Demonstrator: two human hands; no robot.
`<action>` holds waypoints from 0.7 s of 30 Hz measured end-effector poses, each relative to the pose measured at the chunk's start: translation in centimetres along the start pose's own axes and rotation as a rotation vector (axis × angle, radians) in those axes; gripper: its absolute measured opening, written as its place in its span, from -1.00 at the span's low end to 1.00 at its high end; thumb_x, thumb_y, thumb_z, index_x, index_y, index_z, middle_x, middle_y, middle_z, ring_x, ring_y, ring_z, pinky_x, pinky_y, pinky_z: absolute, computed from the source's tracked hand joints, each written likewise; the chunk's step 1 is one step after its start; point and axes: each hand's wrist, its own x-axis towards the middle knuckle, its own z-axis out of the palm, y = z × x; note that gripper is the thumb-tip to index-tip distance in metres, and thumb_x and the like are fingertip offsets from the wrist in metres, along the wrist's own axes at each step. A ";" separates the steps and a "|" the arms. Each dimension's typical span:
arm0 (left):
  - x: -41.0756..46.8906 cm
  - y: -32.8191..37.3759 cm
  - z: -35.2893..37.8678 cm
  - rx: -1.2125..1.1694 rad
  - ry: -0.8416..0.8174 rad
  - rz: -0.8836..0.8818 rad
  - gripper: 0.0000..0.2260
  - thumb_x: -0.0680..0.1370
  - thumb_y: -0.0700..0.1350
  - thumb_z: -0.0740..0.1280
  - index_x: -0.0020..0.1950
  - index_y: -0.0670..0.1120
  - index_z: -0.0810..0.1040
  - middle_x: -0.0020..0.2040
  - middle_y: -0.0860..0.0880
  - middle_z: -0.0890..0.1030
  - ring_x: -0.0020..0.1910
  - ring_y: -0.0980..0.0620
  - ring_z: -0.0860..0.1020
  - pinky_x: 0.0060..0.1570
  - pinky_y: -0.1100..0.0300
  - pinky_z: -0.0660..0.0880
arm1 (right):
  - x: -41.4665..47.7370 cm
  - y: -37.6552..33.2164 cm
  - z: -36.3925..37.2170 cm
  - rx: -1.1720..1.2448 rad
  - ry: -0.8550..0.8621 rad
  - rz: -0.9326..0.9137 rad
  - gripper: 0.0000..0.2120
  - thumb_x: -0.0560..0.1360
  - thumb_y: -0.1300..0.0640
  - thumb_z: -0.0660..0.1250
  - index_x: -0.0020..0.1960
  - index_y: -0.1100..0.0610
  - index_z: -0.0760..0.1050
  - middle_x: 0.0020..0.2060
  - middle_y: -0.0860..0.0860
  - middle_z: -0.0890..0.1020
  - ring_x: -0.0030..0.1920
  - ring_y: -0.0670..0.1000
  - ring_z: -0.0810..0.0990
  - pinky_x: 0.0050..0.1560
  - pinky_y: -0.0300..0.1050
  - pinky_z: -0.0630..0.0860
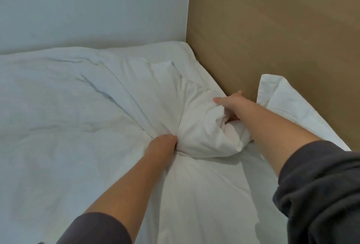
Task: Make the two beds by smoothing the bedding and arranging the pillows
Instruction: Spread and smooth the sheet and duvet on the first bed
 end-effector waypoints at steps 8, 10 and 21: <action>-2.3 -1.6 -1.7 -0.098 0.216 0.169 -0.80 0.56 -0.08 0.11 0.08 -0.08 0.47 0.06 -0.08 0.51 -0.04 -0.15 0.53 -0.14 0.11 0.34 | -1.6 -1.1 -0.1 0.418 -0.057 -0.201 -0.41 0.38 0.50 0.09 0.29 0.06 0.46 -0.12 0.09 0.53 -0.23 0.05 0.50 -0.34 -0.19 0.46; -2.1 -2.6 -4.7 -0.099 0.502 0.186 -0.72 0.45 -0.04 0.13 0.01 -0.11 0.54 0.00 -0.13 0.53 -0.14 -0.21 0.55 -0.24 0.08 0.41 | -4.2 -1.7 -1.0 0.329 -0.234 -0.390 -0.37 0.38 0.53 0.07 0.24 -0.01 0.49 -0.15 0.08 0.54 -0.27 0.03 0.50 -0.32 -0.21 0.47; -3.6 -3.9 -19.7 0.458 -0.020 0.153 -0.65 0.48 0.11 0.32 0.22 0.07 0.40 0.18 0.04 0.58 0.28 -0.04 0.45 0.48 -0.14 0.02 | -14.1 -3.7 -3.5 -0.384 -0.345 -0.877 -0.55 0.33 0.50 0.07 -0.15 0.04 0.54 -0.29 -0.11 0.50 -0.36 -0.15 0.41 -0.38 -0.30 0.35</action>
